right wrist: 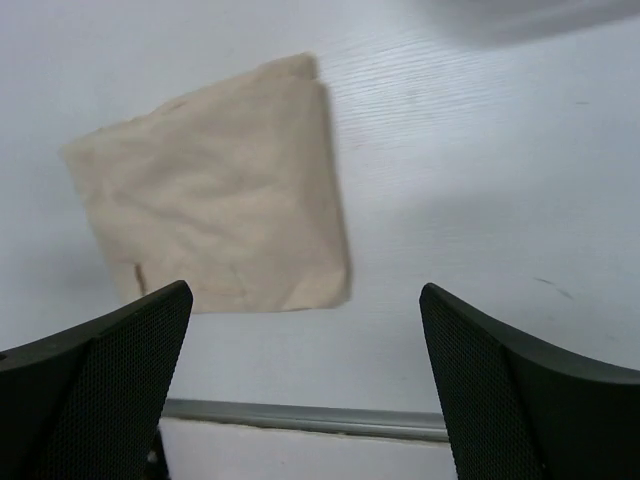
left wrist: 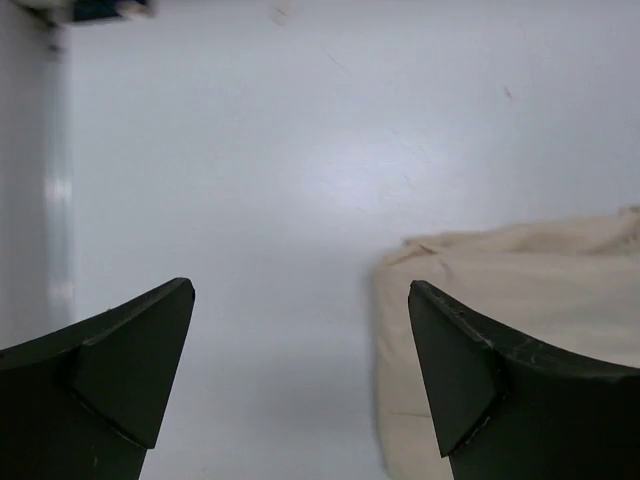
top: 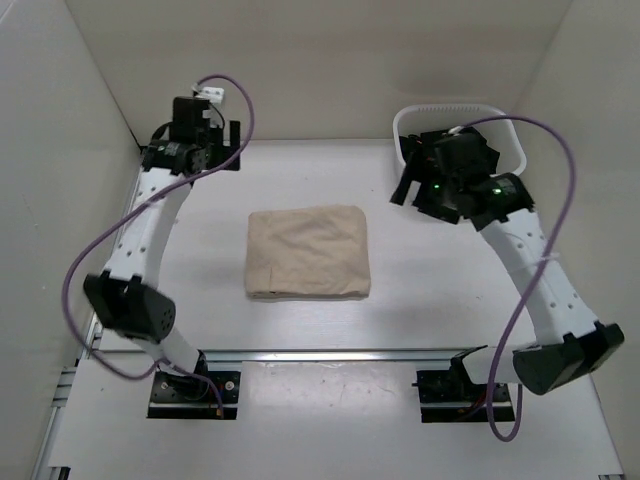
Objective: Fold and stack the trousers
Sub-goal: Fold the trousers
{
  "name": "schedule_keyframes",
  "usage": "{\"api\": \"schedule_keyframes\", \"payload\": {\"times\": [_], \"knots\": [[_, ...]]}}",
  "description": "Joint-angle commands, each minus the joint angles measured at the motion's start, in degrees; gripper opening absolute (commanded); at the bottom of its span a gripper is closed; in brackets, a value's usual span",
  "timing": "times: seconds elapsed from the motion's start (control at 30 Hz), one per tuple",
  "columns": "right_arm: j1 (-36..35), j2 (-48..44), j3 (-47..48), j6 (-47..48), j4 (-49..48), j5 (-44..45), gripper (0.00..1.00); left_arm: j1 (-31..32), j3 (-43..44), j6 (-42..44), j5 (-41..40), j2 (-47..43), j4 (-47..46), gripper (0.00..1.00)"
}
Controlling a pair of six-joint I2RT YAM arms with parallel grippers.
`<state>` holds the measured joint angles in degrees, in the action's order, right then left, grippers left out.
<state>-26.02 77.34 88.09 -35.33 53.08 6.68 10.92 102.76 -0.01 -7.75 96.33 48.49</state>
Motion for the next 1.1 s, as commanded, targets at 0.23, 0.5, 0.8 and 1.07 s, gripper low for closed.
{"api": "schedule_keyframes", "payload": {"times": [0.23, 0.5, 0.8, 1.07], "knots": [[8.5, -4.3, 8.2, 8.1, 30.2, 15.5, 0.99, -11.9, -25.0, 0.0, -18.1, -25.6, 8.9, 1.00], [9.1, -11.4, 2.1, 6.0, 28.7, 18.1, 0.99, -16.9, -43.4, 0.0, -12.6, -43.6, 8.0, 1.00], [9.1, -14.8, -1.4, 4.8, 28.0, 16.7, 0.99, -18.0, -38.4, 0.0, -9.8, -42.3, 9.7, 1.00], [9.1, -18.0, -4.2, 4.8, 26.3, 18.5, 0.99, -18.0, -38.4, 0.0, -9.3, -41.8, 10.2, 1.00]]}}
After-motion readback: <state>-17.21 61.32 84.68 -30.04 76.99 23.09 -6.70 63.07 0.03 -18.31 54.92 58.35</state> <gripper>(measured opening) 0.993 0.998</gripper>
